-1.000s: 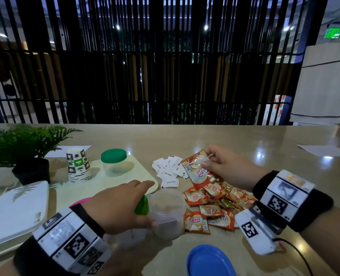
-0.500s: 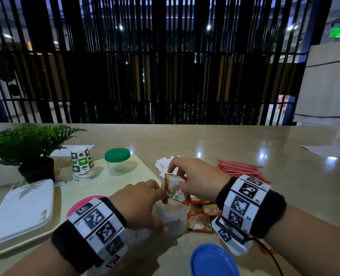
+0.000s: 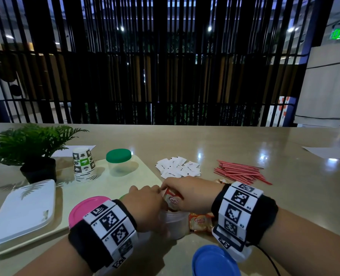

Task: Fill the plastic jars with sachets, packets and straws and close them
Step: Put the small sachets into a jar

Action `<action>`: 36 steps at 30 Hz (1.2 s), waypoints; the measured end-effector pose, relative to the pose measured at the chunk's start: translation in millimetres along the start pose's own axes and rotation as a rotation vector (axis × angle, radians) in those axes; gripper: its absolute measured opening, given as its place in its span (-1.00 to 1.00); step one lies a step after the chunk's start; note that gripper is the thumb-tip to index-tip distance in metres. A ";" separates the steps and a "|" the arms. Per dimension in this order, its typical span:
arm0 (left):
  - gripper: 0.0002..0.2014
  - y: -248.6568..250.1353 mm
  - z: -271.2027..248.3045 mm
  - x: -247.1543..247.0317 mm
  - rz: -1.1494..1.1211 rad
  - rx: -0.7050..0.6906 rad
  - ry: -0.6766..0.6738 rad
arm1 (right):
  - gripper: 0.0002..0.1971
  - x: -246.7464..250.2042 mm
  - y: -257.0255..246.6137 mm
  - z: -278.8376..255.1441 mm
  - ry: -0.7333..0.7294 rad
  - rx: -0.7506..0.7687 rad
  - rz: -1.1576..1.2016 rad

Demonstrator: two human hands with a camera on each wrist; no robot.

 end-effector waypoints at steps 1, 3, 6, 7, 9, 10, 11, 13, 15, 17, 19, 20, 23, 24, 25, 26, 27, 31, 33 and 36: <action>-0.28 -0.6 0.6 -0.3 -0.011 -0.005 0.003 | -0.61 1.4 2.9 -0.1 0.005 -0.021 0.001; -0.30 -1.0 1.2 -0.5 -0.034 -0.026 0.003 | -0.62 5.6 7.2 1.9 0.041 -0.052 -0.010; -0.34 -2.3 0.6 1.8 -0.090 -0.052 -0.002 | -0.77 6.0 4.5 6.4 0.051 -0.035 -0.096; -0.35 -3.8 0.0 3.2 -0.121 -0.058 0.000 | -0.81 2.7 2.2 7.4 0.025 -0.020 -0.128; -0.40 -7.6 -1.2 5.5 -0.177 -0.081 0.010 | -0.82 -4.4 -2.6 8.7 -0.040 0.006 -0.187; -0.43 -9.3 -1.7 6.3 -0.191 -0.094 0.017 | -0.80 -7.2 -4.9 9.3 -0.072 0.017 -0.213; -0.44 -10.9 -1.6 6.7 -0.198 -0.104 0.026 | -0.77 -9.6 -6.9 10.1 -0.105 0.024 -0.236; -0.43 -13.0 -1.1 7.1 -0.205 -0.108 0.049 | -0.72 -14.6 -9.3 12.5 -0.175 0.015 -0.293; -0.38 -14.1 -0.3 8.4 -0.216 -0.092 0.093 | -0.70 -17.9 -9.5 15.8 -0.218 -0.010 -0.333; -0.34 -15.3 -0.3 9.2 -0.240 -0.068 0.125 | -0.68 -18.8 -9.4 17.6 -0.229 -0.036 -0.308; -0.31 -16.6 -0.7 8.6 -0.262 -0.053 0.130 | -0.66 -17.7 -8.5 16.7 -0.234 -0.062 -0.250; -0.30 -16.7 -1.0 8.0 -0.267 -0.050 0.127 | -0.66 -16.8 -7.1 15.8 -0.234 -0.076 -0.206; -0.27 -15.7 -0.2 5.4 -0.234 -0.053 0.104 | -0.69 -13.7 -5.4 10.6 -0.246 -0.089 -0.078; -0.27 -14.8 -0.1 4.6 -0.227 -0.056 0.095 | -0.69 -14.0 -5.3 8.0 -0.251 -0.088 -0.061; -0.27 -13.7 -0.1 4.3 -0.231 -0.063 0.088 | -0.69 -14.8 -4.8 5.8 -0.248 -0.087 -0.046; -0.27 -12.6 -0.2 3.8 -0.239 -0.070 0.079 | -0.69 -15.4 -3.9 3.7 -0.237 -0.093 -0.016; -0.25 -11.3 -0.3 3.5 -0.241 -0.081 0.072 | -0.68 -16.7 -2.8 2.1 -0.228 -0.103 0.024; -0.26 -6.8 -0.5 4.1 -0.202 -0.124 0.068 | -0.66 -20.5 -0.8 -0.7 -0.214 -0.088 0.063; -0.34 -5.7 0.1 3.7 -0.168 -0.131 0.061 | -0.67 -20.0 -3.0 -3.5 -0.228 -0.057 0.037; -0.43 -6.1 1.0 1.5 -0.126 -0.127 0.041 | -0.74 -12.5 -8.3 -9.3 -0.233 0.020 0.001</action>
Point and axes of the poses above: each hand's wrist, its own z-axis towards the middle knuckle, its own x-axis out of the back of the hand, y = z × x, the point moved 7 cm from there along z, towards the middle knuckle, and after that the axes turned 2 degrees about -x, right-handed, at the moved point
